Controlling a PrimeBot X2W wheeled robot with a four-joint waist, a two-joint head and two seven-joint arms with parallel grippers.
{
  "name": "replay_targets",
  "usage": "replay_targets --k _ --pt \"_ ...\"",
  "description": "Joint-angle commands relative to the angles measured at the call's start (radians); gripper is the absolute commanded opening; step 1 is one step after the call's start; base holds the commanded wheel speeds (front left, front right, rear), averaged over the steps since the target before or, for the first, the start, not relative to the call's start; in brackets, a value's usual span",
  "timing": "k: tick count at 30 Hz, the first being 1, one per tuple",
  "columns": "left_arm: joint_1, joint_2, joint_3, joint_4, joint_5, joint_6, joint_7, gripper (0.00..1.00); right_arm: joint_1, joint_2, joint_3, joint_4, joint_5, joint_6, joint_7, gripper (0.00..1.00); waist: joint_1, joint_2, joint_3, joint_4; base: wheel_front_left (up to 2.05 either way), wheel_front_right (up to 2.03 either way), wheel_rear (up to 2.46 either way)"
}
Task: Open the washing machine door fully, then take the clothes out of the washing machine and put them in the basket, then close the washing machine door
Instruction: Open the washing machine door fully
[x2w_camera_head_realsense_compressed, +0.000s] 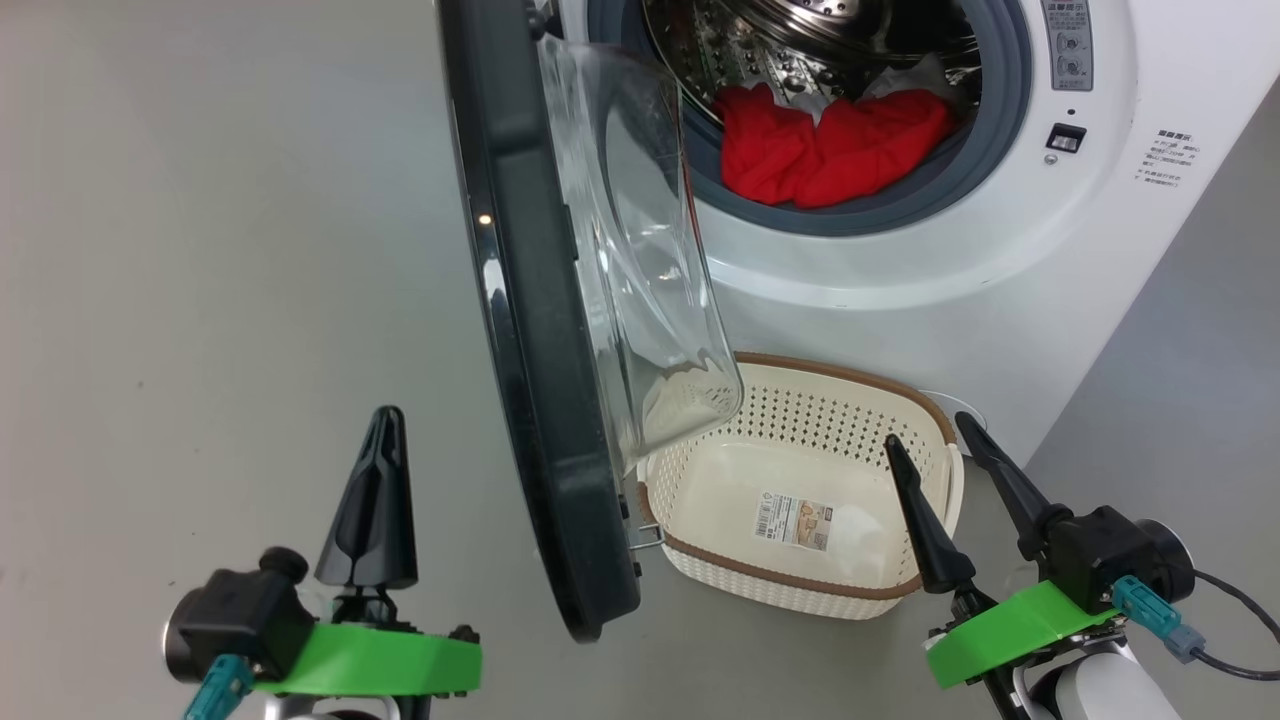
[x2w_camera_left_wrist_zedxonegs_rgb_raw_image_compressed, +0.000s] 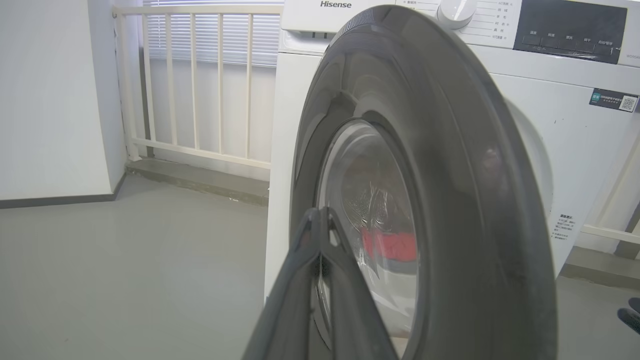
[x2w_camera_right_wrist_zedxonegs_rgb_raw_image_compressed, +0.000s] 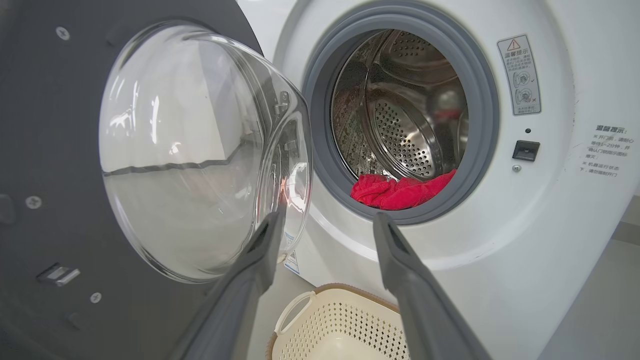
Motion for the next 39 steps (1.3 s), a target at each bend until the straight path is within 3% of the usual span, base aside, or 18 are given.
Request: replay_targets --k 1,4,12,20,29,39 --pt "-0.015 0.009 0.037 -0.032 0.013 -0.004 -0.012 0.0 -0.004 0.004 0.016 -0.021 0.017 0.006 -0.006 0.93 0.0 0.0 0.0 0.0 0.0 0.0 0.0" --pt "-0.018 0.009 0.045 -0.068 0.019 0.003 -0.012 0.0 -0.003 0.004 0.015 -0.018 0.019 0.006 -0.006 1.0 0.0 0.0 -0.002 -0.002 0.0 0.0 0.0" --pt "-0.031 0.008 0.043 -0.233 0.055 -0.001 -0.012 0.0 0.002 0.004 0.014 -0.013 0.025 0.006 -0.006 1.0 0.0 0.0 -0.012 -0.01 0.0 0.0 0.0" --pt "-0.045 0.01 -0.069 -0.379 0.096 -0.045 0.01 0.0 0.008 0.004 0.015 -0.019 0.028 0.006 -0.006 1.0 0.0 0.0 -0.015 -0.02 0.0 0.0 0.0" --pt "-0.043 0.009 -0.225 -0.318 0.081 -0.111 0.1 0.0 0.004 0.004 0.016 -0.02 0.023 0.006 -0.006 1.0 0.0 0.0 -0.004 -0.032 0.0 0.0 0.0" --pt "-0.032 0.009 -0.275 -0.208 0.025 -0.105 0.196 0.0 -0.005 0.005 0.015 -0.02 0.015 0.006 -0.006 1.0 0.0 0.0 0.018 -0.051 0.0 0.0 0.0"
